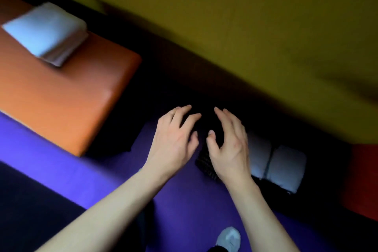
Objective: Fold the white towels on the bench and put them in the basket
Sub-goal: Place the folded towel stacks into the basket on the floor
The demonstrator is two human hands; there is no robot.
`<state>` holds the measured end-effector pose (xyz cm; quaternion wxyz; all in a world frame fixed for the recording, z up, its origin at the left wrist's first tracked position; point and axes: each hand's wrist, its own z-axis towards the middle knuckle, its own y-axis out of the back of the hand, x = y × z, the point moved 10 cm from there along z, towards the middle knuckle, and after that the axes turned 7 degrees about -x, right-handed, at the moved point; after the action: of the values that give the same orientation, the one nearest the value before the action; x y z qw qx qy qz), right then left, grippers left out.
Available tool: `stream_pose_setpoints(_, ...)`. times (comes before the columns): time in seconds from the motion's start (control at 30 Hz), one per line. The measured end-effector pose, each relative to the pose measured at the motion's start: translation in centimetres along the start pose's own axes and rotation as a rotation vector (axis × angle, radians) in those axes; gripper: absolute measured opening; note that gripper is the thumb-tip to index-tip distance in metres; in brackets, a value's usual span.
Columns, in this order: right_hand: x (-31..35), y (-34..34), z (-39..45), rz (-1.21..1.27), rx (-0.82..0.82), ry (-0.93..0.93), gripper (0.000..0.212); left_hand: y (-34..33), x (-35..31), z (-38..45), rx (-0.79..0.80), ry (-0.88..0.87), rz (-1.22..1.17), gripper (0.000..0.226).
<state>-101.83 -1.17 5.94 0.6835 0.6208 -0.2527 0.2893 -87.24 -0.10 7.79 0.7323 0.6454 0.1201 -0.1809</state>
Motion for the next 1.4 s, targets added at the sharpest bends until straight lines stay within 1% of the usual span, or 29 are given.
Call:
stream_pose_setpoints(0.3,16.9,-12.4,4.4,0.152,0.117,0.134,0.055,12.0,16.5,0.0,-0.139,0.214,0.03,0.041)
stream_pose_setpoints(0.5,25.0,-22.1,7.6,0.218,0.177,0.146,0.056,17.2,29.6,2.3,-0.175,0.291,0.098,0.042)
stream_pose_setpoints(0.63,27.7,-28.7,10.0,0.224,0.213,0.116,0.057,18.6,39.3,6.1,-0.171,0.316,0.192,0.044)
stream_pose_setpoints(0.8,29.5,-35.3,13.3,0.233,0.248,0.055,0.057,18.9,50.4,12.0,-0.148,0.342,0.279,0.045)
stream_pose_setpoints(0.9,30.0,-38.1,15.1,0.239,0.267,0.026,0.057,18.6,55.5,15.3,-0.083,0.363,0.322,0.047)
stream_pose_setpoints(0.97,30.5,-39.7,16.0,0.255,0.269,0.02,0.055,17.7,58.6,16.6,0.024,0.395,0.313,0.054)
stream_pose_setpoints(1.07,31.0,-41.6,17.1,0.289,0.259,0.012,0.056,15.5,62.1,16.5,0.206,0.491,0.193,0.076)
stream_pose_setpoints(1.13,31.0,-42.8,17.6,0.291,0.277,0.0,0.058,14.6,63.0,16.0,0.241,0.555,0.046,0.082)
stream_pose_setpoints(1.23,30.1,-44.7,18.2,0.281,0.348,-0.091,0.062,14.0,62.7,15.2,0.248,0.563,-0.089,0.075)
stream_pose_setpoints(1.3,29.8,-45.4,19.0,0.301,0.355,-0.151,0.065,13.2,61.9,13.9,0.263,0.568,-0.146,0.068)
stream_pose_setpoints(1.4,29.4,-46.6,19.7,0.261,0.412,-0.206,0.071,12.1,60.5,11.6,0.207,0.573,-0.235,0.065)
